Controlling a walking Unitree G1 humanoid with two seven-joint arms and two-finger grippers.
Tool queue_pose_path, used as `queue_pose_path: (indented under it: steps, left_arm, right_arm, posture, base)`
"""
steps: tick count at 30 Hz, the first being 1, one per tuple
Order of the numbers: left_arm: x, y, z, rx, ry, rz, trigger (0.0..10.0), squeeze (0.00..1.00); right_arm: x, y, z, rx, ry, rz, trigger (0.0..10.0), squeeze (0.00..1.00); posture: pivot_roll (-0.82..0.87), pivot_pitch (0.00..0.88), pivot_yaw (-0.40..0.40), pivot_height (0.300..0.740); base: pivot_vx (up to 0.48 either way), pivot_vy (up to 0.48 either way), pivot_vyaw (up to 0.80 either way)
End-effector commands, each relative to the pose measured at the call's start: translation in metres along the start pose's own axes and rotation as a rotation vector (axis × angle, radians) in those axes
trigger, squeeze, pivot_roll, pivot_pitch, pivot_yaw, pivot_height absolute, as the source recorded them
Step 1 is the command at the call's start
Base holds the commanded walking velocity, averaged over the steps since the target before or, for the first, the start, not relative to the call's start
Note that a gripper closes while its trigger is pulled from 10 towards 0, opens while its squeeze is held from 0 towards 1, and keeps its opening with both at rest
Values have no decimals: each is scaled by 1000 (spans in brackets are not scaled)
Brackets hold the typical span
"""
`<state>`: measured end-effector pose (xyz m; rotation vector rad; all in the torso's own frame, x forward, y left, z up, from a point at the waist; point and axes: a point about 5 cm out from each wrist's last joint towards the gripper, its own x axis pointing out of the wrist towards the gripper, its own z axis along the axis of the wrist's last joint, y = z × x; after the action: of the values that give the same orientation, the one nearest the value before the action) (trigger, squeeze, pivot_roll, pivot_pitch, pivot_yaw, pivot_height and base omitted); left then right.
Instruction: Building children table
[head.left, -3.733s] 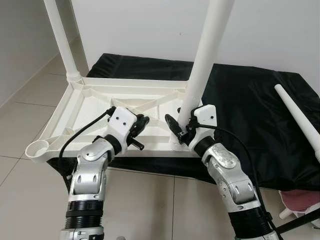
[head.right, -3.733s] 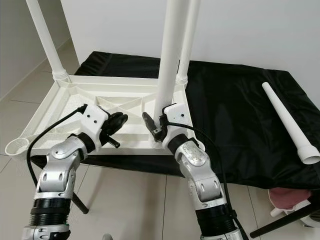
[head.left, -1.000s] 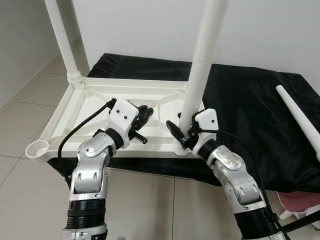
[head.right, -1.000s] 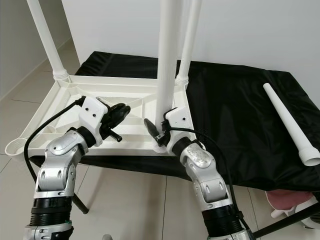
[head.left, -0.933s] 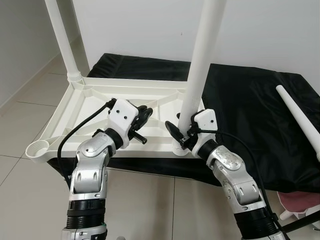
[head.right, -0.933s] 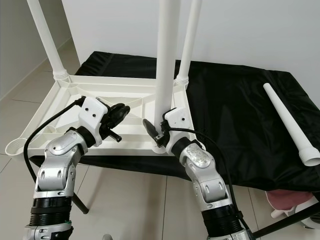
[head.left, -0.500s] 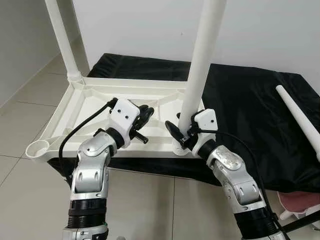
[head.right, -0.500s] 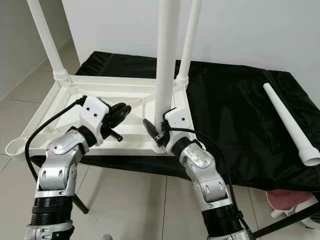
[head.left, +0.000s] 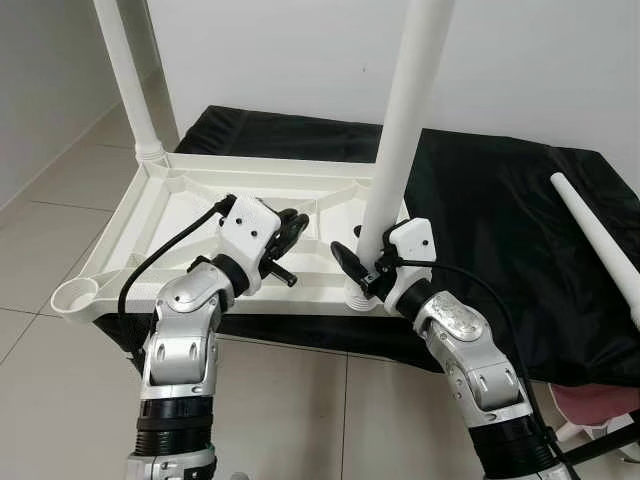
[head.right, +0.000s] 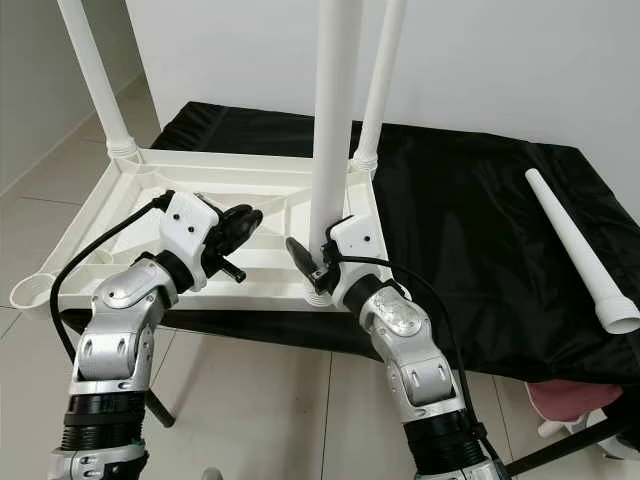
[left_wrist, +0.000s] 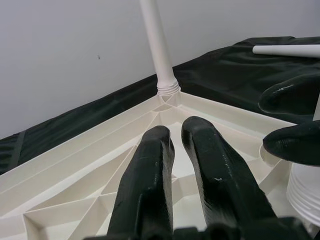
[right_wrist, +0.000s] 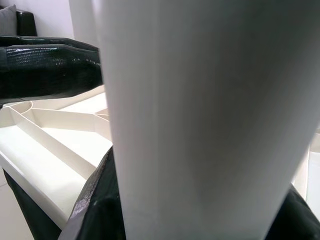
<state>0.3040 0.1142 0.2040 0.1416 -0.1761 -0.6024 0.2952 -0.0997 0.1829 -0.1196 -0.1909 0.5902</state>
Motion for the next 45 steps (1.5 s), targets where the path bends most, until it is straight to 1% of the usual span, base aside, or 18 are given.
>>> queue_pose_path:
  steps: [1,45]
  left_arm:
    - [0,7,2,3,-10,189,10000,0]
    - [-2,5,-3,1,8,184,10000,0]
  right_arm:
    - [2,-1,3,-17,-17,3,10000,0]
    - [1,0,3,-13,-16,5,10000,0]
  posture:
    - [47,13,-37,740]
    - [47,20,-37,740]
  base:
    - [0,0,0]
    - [0,0,0]
